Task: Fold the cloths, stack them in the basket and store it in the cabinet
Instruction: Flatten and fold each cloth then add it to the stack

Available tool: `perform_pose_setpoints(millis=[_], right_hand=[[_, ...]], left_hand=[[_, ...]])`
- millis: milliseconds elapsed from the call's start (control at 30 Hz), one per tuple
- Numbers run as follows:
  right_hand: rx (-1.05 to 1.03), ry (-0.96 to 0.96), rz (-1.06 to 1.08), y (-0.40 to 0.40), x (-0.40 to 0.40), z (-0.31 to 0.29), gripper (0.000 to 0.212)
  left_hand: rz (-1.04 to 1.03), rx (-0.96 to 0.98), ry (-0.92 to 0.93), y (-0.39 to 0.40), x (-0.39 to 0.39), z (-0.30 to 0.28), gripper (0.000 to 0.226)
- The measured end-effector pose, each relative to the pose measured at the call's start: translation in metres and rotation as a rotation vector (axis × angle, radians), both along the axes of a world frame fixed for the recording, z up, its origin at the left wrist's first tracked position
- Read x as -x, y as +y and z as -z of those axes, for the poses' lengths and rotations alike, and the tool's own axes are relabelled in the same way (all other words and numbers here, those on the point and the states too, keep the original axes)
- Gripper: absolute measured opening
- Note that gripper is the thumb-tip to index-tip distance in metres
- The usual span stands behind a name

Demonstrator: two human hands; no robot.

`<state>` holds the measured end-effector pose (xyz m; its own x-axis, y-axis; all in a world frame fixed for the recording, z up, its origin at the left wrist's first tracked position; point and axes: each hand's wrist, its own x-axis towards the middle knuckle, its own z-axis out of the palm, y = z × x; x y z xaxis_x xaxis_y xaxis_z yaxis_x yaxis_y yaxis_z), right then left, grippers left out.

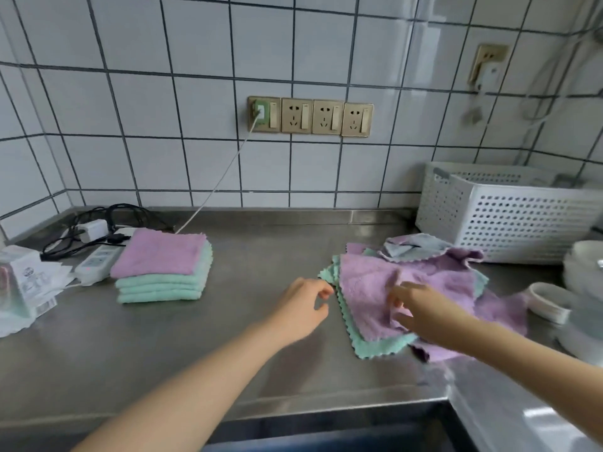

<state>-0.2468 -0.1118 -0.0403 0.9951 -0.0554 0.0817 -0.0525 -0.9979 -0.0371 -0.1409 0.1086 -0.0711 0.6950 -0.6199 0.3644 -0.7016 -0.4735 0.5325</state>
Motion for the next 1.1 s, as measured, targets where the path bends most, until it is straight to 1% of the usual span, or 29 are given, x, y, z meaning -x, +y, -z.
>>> perform_pose_setpoints(millis=[100,133,200,233,267,333,367,400,433,467,500,533,567,633,700,733,767,800,867,933,1000,1067,1100], right_hand=[[0.088,0.015,0.007,-0.015,0.019,0.012,0.043],[0.123,0.010,0.021,-0.017,0.022,0.015,0.046],[0.165,-0.043,0.032,-0.020,0.026,0.020,0.041],[0.185,-0.053,0.022,-0.020,0.027,0.021,0.038],[0.207,-0.078,0.011,-0.026,0.028,0.024,0.040],[0.248,-0.061,0.003,-0.039,0.028,0.031,0.054],[0.275,-0.062,0.014,-0.042,0.028,0.031,0.056],[0.317,-0.083,0.016,-0.044,0.030,0.028,0.051],[0.317,-0.087,0.041,-0.045,0.032,0.023,0.040],[0.312,-0.103,0.078,-0.050,0.034,0.018,0.025],[0.299,-0.074,0.139,-0.053,0.036,0.009,0.016],[0.252,-0.061,0.188,-0.057,0.036,0.001,0.011],[0.201,-0.039,0.235,-0.060,0.035,-0.007,0.012],[0.099,0.011,0.272,-0.070,0.029,-0.025,0.020],[-0.061,0.010,0.277,-0.079,0.019,-0.047,0.019],[-0.178,-0.038,0.299,-0.083,0.014,-0.059,0.021],[-0.283,-0.125,0.325,-0.086,0.011,-0.071,0.024],[-0.336,-0.223,0.341,-0.090,0.007,-0.083,0.025],[-0.325,-0.377,0.328,-0.087,0.003,-0.104,0.025],[-0.300,-0.462,0.284,-0.084,-0.003,-0.119,0.026],[-0.277,-0.440,0.286,-0.087,-0.007,-0.130,0.025],[-0.186,-0.279,0.322,-0.097,-0.008,-0.138,0.021],[-0.146,-0.220,0.338,-0.101,-0.007,-0.141,0.020]], left_hand=[[0.115,-0.075,0.003,-0.029,0.018,0.010,0.025],[0.157,-0.114,-0.008,-0.036,0.024,0.012,0.024],[0.241,-0.204,-0.070,-0.050,0.033,0.015,0.022],[0.258,-0.253,-0.107,-0.056,0.037,0.015,0.023],[0.256,-0.304,-0.141,-0.061,0.040,0.014,0.026],[0.231,-0.375,-0.216,-0.069,0.043,0.012,0.030],[0.217,-0.403,-0.246,-0.071,0.044,0.010,0.031],[0.205,-0.433,-0.262,-0.074,0.045,0.009,0.032],[0.189,-0.452,-0.265,-0.077,0.045,0.008,0.035],[0.170,-0.461,-0.259,-0.081,0.046,0.007,0.038],[0.148,-0.455,-0.241,-0.086,0.046,0.007,0.044],[0.124,-0.442,-0.214,-0.090,0.047,0.006,0.050],[0.101,-0.434,-0.189,-0.094,0.048,0.006,0.058],[0.047,-0.463,-0.157,-0.104,0.048,0.004,0.073],[-0.017,-0.500,-0.124,-0.113,0.046,0.004,0.079],[-0.047,-0.502,-0.102,-0.117,0.046,0.004,0.078],[-0.077,-0.489,-0.089,-0.121,0.045,0.005,0.074],[-0.105,-0.459,-0.089,-0.125,0.043,0.005,0.067],[-0.150,-0.375,-0.123,-0.128,0.039,0.003,0.044],[-0.175,-0.297,-0.162,-0.127,0.032,-0.003,0.027],[-0.201,-0.263,-0.182,-0.122,0.019,-0.014,0.022],[-0.225,-0.213,-0.155,-0.111,0.001,-0.031,0.021],[-0.231,-0.154,-0.138,-0.105,-0.008,-0.042,0.019]])
